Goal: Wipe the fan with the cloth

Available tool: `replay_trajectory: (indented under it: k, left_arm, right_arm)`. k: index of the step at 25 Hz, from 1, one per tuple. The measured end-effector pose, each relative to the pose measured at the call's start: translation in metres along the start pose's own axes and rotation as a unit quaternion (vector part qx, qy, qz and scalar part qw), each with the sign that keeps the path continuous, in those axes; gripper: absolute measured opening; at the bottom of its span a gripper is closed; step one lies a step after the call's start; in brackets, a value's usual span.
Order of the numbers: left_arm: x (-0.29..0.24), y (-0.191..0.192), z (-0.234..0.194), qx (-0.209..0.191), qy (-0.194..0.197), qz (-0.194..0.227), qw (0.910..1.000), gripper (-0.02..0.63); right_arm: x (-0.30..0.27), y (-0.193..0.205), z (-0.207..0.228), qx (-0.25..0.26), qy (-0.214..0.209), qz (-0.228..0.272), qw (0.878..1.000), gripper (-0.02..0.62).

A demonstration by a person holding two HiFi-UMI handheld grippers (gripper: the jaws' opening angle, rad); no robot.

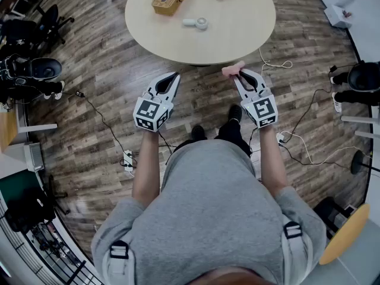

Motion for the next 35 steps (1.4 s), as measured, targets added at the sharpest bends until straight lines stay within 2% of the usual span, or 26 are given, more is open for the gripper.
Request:
replay_trajectory:
  k: [18,30,31,35]
  left_arm:
    - [0.030,0.013,-0.004,0.001,-0.005,0.002,1.0000,0.020]
    - [0.028,0.014,-0.004,0.006,0.018,0.007,0.9998,0.023]
    - [0.029,0.014,-0.005,0.007,0.016,0.009,0.9998,0.035]
    - [0.028,0.015,-0.012,0.012,0.012,0.010,0.9998,0.152]
  right_arm:
    - [0.001,-0.006,-0.035,0.001,-0.009,0.008,1.000,0.037]
    - [-0.006,-0.008,-0.037,0.005,-0.005,0.004,1.000,0.037]
    - [-0.006,-0.007,-0.037,0.005,-0.005,0.002,1.000,0.037]
    - [-0.007,-0.003,-0.038,0.003,-0.003,-0.002,1.000,0.037]
Point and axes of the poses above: the fingertips, and each gripper's own axes: x backward along the fingers, z to its right, y out of its underside, the point moved 2 cm from there along x, backward along the fingers, and after that the axes turned 6 degrees about y, right-handed, at the moved point
